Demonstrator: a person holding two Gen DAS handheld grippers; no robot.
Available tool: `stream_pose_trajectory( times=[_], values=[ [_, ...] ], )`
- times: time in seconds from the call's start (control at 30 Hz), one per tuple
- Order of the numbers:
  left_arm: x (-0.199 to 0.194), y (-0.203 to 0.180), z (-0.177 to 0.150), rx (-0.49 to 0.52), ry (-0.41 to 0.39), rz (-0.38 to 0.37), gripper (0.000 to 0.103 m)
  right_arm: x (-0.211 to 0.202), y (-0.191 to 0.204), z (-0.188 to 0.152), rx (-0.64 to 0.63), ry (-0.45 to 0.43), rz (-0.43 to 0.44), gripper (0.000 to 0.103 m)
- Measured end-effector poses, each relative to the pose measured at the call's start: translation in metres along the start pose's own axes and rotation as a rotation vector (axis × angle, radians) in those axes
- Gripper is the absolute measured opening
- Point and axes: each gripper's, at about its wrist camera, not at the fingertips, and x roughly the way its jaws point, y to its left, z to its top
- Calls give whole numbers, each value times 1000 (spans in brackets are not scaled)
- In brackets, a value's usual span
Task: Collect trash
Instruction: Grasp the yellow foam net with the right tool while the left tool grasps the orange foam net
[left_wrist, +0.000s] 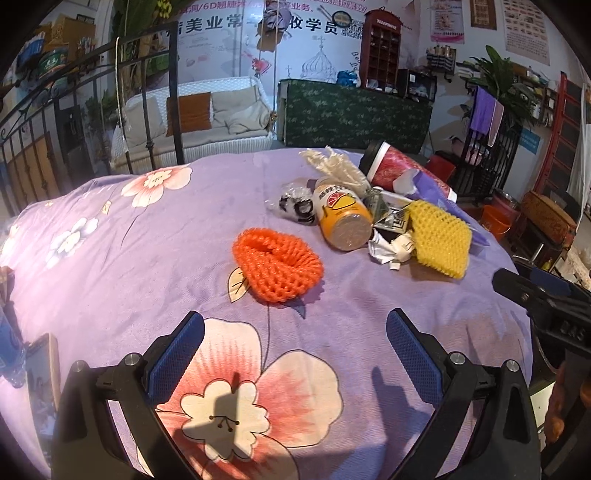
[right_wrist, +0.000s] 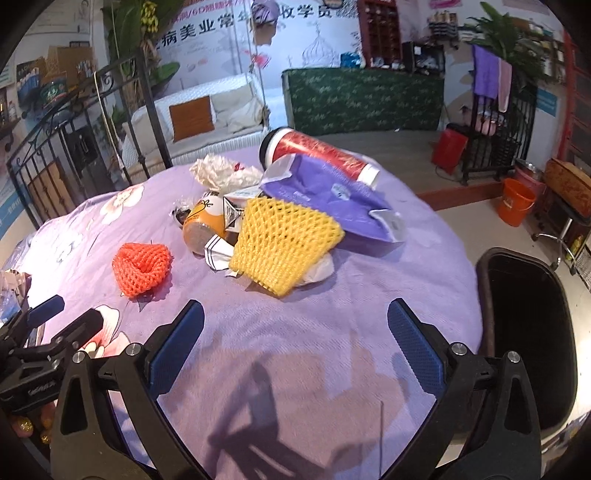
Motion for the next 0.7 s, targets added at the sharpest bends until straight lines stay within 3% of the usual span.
stream_pose_trajectory(
  times=[0.1,0.3,0.47,0.53,0.63,0.7],
  values=[
    [6,6,2,1,23,6,97,17,2,11,4,26,32,98],
    [16,13,5,-4,55,7,97,62,5,34,-18,71,-6,96],
    [26,20,10,-5,75,11,97,83,6,45,-33,94,-26,71],
    [30,24,13,-12,76,11,97,87,6,43,-44,101,-45,49],
    [38,30,20,-34,89,-5,97,82,1,41,-38,81,-35,34],
    [45,34,23,-56,105,-19,97,77,0,40,-45,69,-32,30]
  ],
)
